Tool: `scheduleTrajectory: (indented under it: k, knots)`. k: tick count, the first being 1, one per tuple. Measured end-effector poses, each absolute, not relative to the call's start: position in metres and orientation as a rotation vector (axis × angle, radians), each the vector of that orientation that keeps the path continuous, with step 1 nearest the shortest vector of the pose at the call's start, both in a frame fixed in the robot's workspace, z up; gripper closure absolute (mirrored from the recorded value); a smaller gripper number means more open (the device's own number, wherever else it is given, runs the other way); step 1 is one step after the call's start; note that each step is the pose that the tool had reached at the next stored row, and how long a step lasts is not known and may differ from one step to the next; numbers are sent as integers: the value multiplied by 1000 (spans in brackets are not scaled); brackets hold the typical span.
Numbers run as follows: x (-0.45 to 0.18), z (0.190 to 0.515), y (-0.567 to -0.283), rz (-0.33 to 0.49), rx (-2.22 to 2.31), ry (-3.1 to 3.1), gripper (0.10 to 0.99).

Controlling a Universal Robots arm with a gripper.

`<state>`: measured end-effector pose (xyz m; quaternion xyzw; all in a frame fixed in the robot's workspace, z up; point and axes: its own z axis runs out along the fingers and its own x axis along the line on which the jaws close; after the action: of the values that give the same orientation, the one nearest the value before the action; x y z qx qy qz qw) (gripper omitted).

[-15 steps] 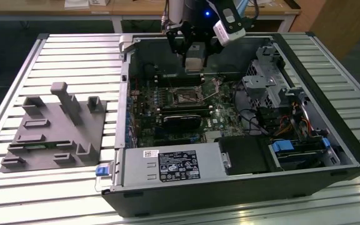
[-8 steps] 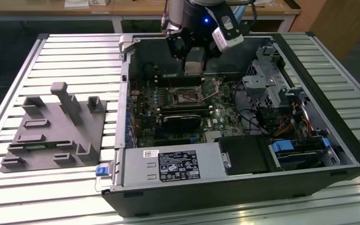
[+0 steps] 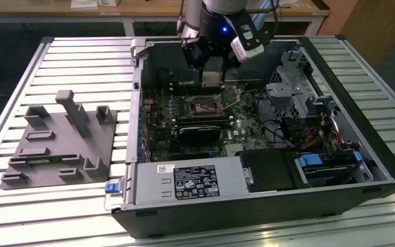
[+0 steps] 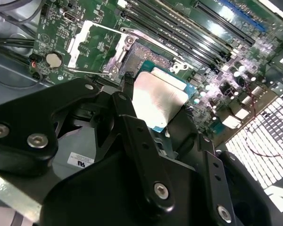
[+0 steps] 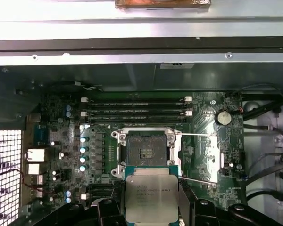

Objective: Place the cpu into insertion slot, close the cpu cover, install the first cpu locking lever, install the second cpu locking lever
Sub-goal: 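Place the cpu into insertion slot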

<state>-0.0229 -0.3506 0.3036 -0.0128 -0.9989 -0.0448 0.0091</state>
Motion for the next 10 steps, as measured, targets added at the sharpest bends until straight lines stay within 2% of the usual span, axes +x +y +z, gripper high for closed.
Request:
scheduleTrajectory:
  k: [10]
  knots:
    - [-23, 285, -346, -140, -40, -3120, 549]
